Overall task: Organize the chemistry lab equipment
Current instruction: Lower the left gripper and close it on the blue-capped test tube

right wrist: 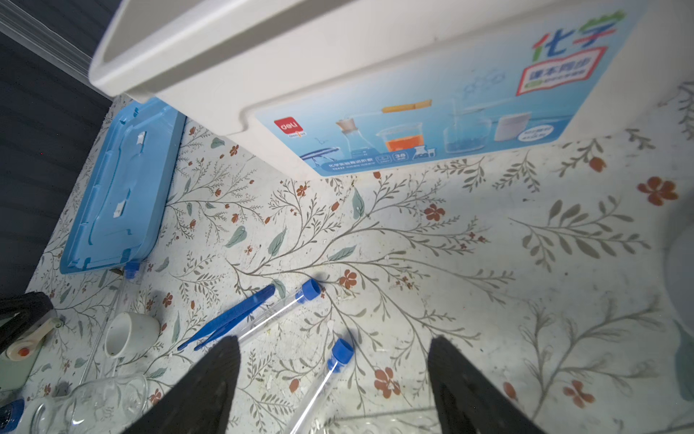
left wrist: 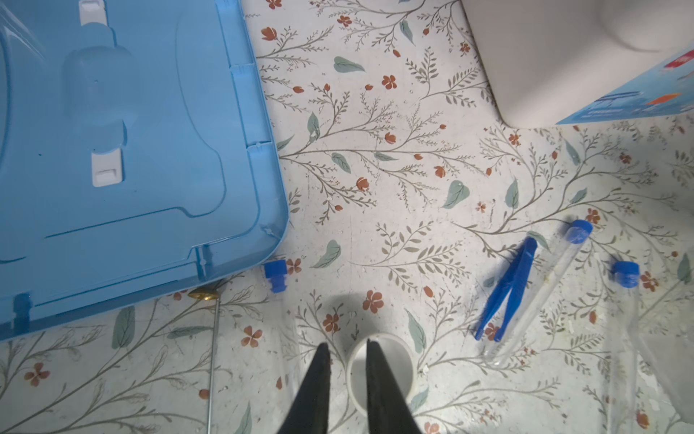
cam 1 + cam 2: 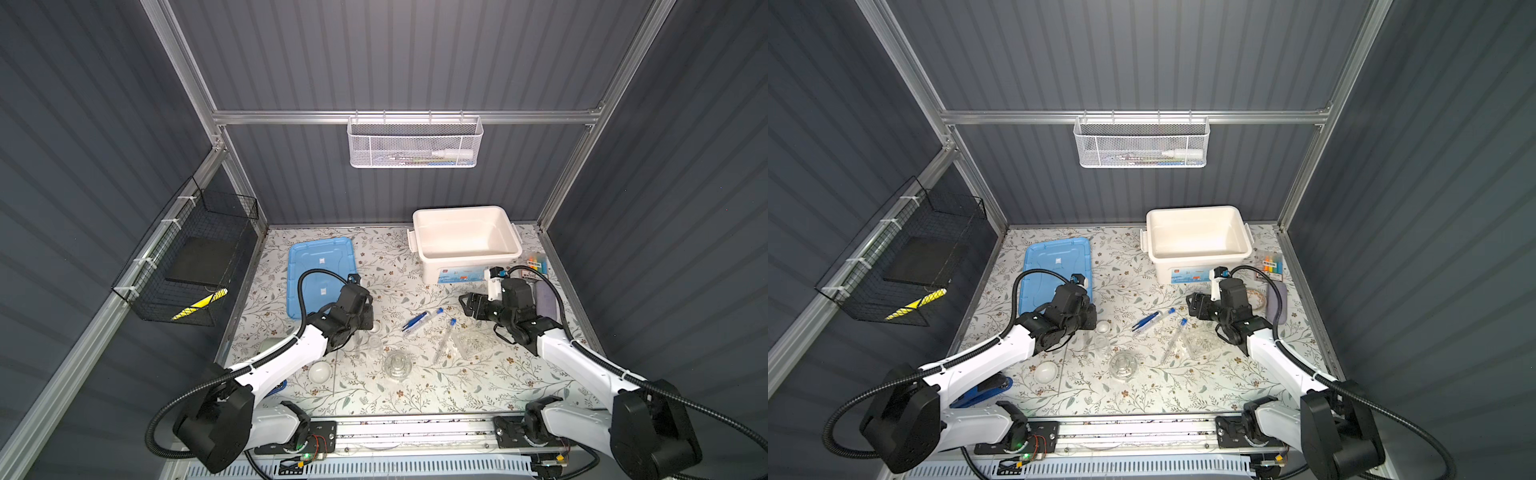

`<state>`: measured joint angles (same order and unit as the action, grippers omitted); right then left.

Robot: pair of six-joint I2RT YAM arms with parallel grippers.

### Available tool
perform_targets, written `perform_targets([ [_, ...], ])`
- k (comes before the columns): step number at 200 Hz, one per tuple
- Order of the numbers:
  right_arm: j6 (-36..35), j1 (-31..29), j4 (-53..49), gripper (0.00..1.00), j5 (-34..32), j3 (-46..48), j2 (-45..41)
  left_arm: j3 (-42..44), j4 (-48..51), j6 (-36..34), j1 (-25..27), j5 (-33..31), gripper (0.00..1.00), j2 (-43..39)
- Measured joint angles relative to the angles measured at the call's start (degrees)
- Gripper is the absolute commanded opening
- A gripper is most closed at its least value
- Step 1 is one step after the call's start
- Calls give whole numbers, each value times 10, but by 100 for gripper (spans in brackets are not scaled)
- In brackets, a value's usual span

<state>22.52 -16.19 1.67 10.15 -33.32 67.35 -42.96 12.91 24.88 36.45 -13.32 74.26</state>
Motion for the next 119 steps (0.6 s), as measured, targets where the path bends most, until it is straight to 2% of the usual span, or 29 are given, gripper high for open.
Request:
perform_targets([
  [72,-1,-1,-10,81,-1,-4,7,18,55,20,0,-32,38,-4],
  [119,-6,-1,-21,81,-10,-6,7,46,95,52,0,-36,40,-21],
])
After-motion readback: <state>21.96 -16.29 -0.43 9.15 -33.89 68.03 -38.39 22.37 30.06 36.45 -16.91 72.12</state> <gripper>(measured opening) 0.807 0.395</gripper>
